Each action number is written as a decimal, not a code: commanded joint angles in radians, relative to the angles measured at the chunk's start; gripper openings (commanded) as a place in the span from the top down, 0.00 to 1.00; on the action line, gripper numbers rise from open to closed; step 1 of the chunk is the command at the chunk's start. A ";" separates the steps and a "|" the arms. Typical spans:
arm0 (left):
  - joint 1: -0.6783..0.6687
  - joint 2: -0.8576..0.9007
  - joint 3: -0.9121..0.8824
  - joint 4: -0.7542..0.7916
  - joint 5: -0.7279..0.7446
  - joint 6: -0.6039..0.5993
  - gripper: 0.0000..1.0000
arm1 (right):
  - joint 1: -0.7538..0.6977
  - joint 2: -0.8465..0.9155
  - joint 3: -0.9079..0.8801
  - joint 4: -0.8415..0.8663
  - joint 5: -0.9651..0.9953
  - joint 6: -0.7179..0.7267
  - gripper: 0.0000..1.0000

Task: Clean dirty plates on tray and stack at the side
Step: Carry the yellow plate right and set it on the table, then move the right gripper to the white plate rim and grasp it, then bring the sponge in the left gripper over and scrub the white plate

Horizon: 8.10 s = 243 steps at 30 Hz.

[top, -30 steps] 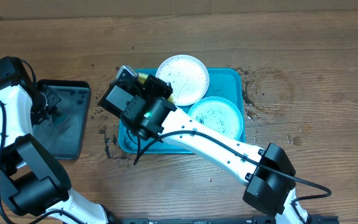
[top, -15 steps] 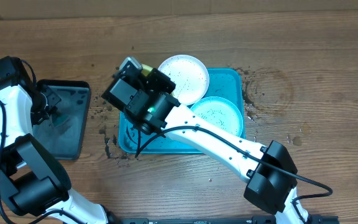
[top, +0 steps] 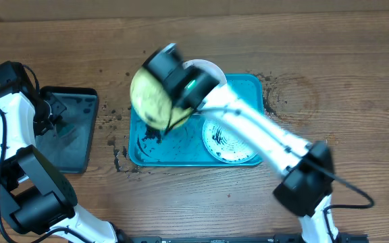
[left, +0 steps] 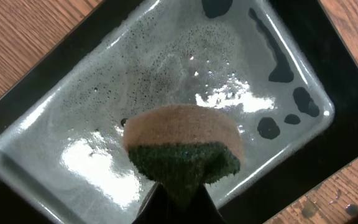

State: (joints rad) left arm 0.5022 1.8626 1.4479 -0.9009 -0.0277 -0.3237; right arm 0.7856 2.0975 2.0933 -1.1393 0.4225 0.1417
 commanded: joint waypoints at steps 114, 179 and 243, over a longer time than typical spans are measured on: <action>0.001 -0.019 -0.006 0.023 0.073 -0.014 0.95 | -0.364 0.141 -0.389 0.564 -0.491 -0.042 0.64; -0.452 -0.019 -0.006 0.053 0.383 0.135 0.96 | -0.190 0.201 -0.359 0.414 -0.604 0.133 0.87; -0.614 0.177 -0.079 0.088 -0.358 -0.013 0.96 | -0.192 0.203 -0.274 0.284 -0.554 0.435 0.96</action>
State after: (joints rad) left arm -0.1444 2.0121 1.3632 -0.7712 -0.1234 -0.3237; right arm 0.5919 2.2902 1.8011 -0.8543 -0.1497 0.5720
